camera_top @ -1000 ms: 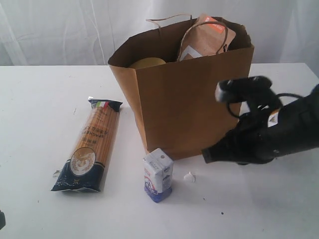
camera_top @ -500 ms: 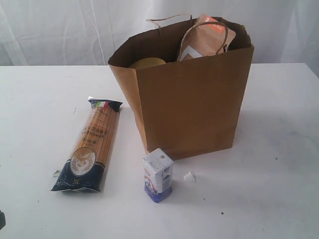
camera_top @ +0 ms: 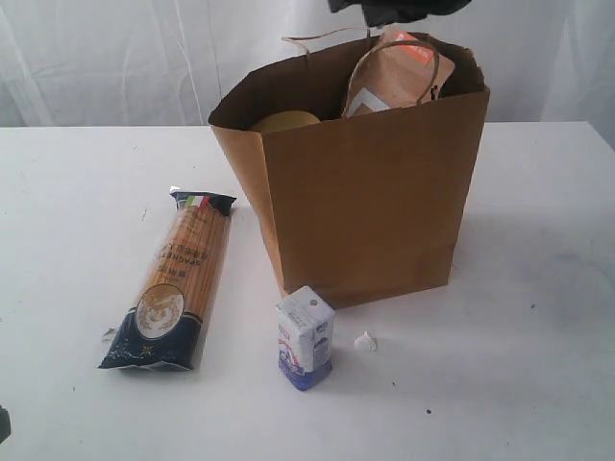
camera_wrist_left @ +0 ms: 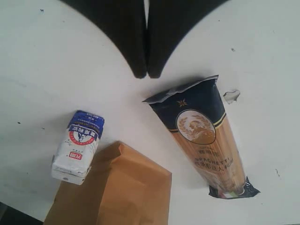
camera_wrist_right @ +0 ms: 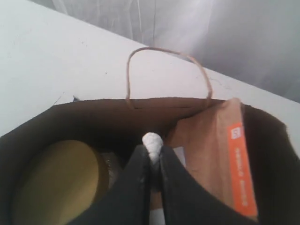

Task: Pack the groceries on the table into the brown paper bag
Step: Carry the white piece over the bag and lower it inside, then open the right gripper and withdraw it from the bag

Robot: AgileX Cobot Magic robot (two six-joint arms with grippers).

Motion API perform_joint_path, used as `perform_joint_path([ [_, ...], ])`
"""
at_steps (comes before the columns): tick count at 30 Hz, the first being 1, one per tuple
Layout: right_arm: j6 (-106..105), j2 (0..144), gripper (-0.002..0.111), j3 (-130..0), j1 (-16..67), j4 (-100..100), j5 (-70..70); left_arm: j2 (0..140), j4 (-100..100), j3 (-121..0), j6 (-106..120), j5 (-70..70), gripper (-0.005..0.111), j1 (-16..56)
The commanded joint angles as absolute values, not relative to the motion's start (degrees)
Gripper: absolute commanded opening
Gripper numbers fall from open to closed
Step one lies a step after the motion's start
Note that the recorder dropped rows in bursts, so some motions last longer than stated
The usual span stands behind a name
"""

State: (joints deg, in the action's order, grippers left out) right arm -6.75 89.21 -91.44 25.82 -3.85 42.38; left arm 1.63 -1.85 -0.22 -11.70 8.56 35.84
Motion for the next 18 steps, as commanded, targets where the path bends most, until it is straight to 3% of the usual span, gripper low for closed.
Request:
perform_joint_path([
  [1, -7.7, 94.3, 0.000, -93.8, 26.2, -5.4, 43.1, 1.3, -1.8, 0.0, -11.8, 8.6, 0.000, 36.0],
  [8, -11.9, 99.2, 0.002, -93.9, 27.6, -8.0, 43.2, 1.3, -1.8, 0.0, -11.8, 8.6, 0.000, 36.0],
  [14, -11.8, 99.2, 0.039, -93.9, 27.6, -8.0, 43.8, 1.3, -1.8, 0.0, -11.8, 8.6, 0.000, 36.0],
  [18, -11.8, 98.1, 0.045, -93.9, 27.6, -7.8, 43.5, 1.3, -1.8, 0.0, -11.8, 8.6, 0.000, 36.0],
])
